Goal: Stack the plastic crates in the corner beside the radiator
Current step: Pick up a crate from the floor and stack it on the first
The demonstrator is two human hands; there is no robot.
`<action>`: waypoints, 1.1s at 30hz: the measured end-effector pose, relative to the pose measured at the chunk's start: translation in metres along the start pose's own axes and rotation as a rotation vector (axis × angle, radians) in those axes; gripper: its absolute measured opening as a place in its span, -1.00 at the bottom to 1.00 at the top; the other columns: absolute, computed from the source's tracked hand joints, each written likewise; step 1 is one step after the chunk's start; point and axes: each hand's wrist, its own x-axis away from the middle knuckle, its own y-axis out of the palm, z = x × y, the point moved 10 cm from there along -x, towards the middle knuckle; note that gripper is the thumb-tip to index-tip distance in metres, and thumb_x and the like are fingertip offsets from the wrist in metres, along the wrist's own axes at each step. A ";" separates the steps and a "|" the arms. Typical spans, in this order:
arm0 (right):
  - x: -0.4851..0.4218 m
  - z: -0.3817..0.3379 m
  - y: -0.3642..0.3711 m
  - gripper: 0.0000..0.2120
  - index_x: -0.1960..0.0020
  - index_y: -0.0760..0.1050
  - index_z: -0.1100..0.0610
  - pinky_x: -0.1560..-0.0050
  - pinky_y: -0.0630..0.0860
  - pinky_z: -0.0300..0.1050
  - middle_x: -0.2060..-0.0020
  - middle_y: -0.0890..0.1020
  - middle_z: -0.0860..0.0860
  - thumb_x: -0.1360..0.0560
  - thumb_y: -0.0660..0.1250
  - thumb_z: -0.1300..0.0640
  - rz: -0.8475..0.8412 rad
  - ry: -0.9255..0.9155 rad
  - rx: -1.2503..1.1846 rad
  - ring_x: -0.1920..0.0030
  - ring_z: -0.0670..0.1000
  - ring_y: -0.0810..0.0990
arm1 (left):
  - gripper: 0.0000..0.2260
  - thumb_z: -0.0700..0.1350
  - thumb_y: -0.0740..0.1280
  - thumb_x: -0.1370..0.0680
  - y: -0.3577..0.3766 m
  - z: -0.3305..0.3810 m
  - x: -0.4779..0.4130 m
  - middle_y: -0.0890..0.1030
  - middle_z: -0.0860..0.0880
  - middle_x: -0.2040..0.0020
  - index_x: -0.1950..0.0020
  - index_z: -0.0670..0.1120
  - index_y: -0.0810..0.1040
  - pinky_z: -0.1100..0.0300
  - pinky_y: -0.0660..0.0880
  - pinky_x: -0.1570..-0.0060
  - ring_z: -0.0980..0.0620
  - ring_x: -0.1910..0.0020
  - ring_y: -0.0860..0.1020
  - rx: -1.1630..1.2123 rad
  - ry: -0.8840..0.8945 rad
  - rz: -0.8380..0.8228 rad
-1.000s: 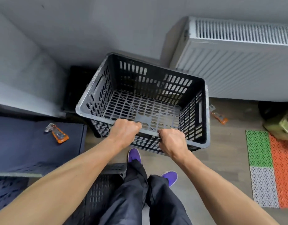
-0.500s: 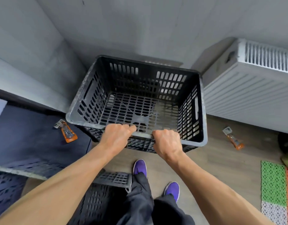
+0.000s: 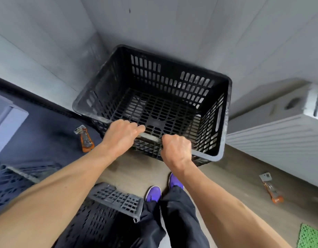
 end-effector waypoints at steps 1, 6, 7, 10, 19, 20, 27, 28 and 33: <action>-0.007 -0.002 -0.002 -0.87 0.00 0.53 0.10 0.26 0.39 -0.07 0.12 0.66 0.08 -0.49 0.27 0.24 -0.005 -0.008 -0.003 0.07 0.18 0.64 | -0.60 -0.43 0.45 -0.25 -0.001 -0.006 -0.005 0.44 0.01 0.43 0.03 -0.05 0.58 0.12 0.37 0.49 -0.07 0.48 0.43 -0.004 -0.011 0.004; -0.033 -0.022 0.012 -0.85 -0.06 0.50 0.11 0.23 0.39 -0.05 0.07 0.66 0.08 -0.52 0.26 0.25 -0.066 -0.058 -0.040 0.03 0.18 0.64 | -0.60 -0.45 0.47 -0.11 0.010 -0.038 -0.017 0.44 -0.03 0.43 0.19 -0.09 0.54 0.11 0.39 0.37 -0.11 0.43 0.46 -0.033 -0.062 -0.023; -0.038 -0.028 0.016 -0.83 -0.07 0.50 0.11 0.23 0.39 -0.05 0.07 0.66 0.08 -0.51 0.26 0.27 -0.074 -0.070 -0.044 0.03 0.18 0.64 | -0.62 -0.45 0.47 -0.10 0.016 -0.045 -0.018 0.46 -0.04 0.44 0.21 -0.10 0.54 0.09 0.42 0.36 -0.11 0.42 0.47 -0.033 -0.075 -0.045; -0.048 -0.045 0.025 -0.74 -0.14 0.46 0.16 0.27 0.36 -0.08 0.05 0.67 0.09 -0.47 0.31 0.32 -0.090 -0.104 -0.011 0.04 0.18 0.66 | -0.67 -0.43 0.47 -0.12 0.034 -0.065 -0.018 0.47 -0.05 0.42 0.26 -0.09 0.54 0.07 0.49 0.31 -0.12 0.39 0.50 -0.040 -0.134 -0.088; -0.061 -0.061 0.030 -0.72 -0.10 0.45 0.15 0.22 0.37 -0.04 0.07 0.65 0.12 -0.45 0.19 0.38 -0.144 -0.065 -0.091 0.05 0.23 0.63 | -0.79 -0.25 0.36 -0.40 0.052 -0.095 -0.023 0.61 0.00 0.11 0.03 -0.02 0.62 0.08 0.42 -0.07 -0.09 0.01 0.55 0.051 -0.242 -0.121; -0.056 -0.060 0.037 -0.72 -0.10 0.44 0.15 0.20 0.37 -0.03 0.07 0.66 0.12 -0.45 0.18 0.39 -0.160 -0.051 -0.104 0.04 0.23 0.63 | -0.78 -0.23 0.34 -0.42 0.055 -0.090 -0.022 0.61 0.02 0.06 -0.01 0.01 0.61 0.09 0.39 -0.11 -0.07 -0.03 0.54 0.056 -0.256 -0.155; -0.032 -0.056 0.088 -0.81 -0.17 0.42 0.11 0.09 0.45 0.00 -0.01 0.66 0.09 -0.57 0.17 0.20 -0.238 -0.022 -0.136 -0.03 0.22 0.63 | -0.74 -0.23 0.23 -0.52 0.098 -0.020 -0.011 0.59 -0.01 -0.11 -0.15 -0.01 0.55 0.07 0.36 -0.13 -0.08 -0.20 0.48 0.121 -0.075 -0.341; -0.031 -0.055 0.094 -0.77 -0.22 0.41 0.08 0.05 0.47 0.00 -0.02 0.67 0.09 -0.57 0.18 0.17 -0.259 -0.017 -0.134 -0.04 0.22 0.63 | -0.74 -0.23 0.22 -0.53 0.103 -0.016 -0.008 0.59 -0.02 -0.12 -0.17 -0.02 0.54 0.07 0.37 -0.12 -0.10 -0.20 0.50 0.118 -0.059 -0.367; -0.018 -0.042 0.113 -0.28 -0.52 0.10 -0.19 -0.11 0.51 0.03 -0.09 0.64 0.10 -0.45 0.20 0.23 -0.424 -0.020 -0.167 -0.11 0.20 0.60 | -0.75 -0.26 0.19 -0.55 0.115 -0.004 0.006 0.60 -0.08 -0.12 -0.18 -0.08 0.49 0.06 0.38 -0.07 -0.14 -0.14 0.55 0.026 0.032 -0.364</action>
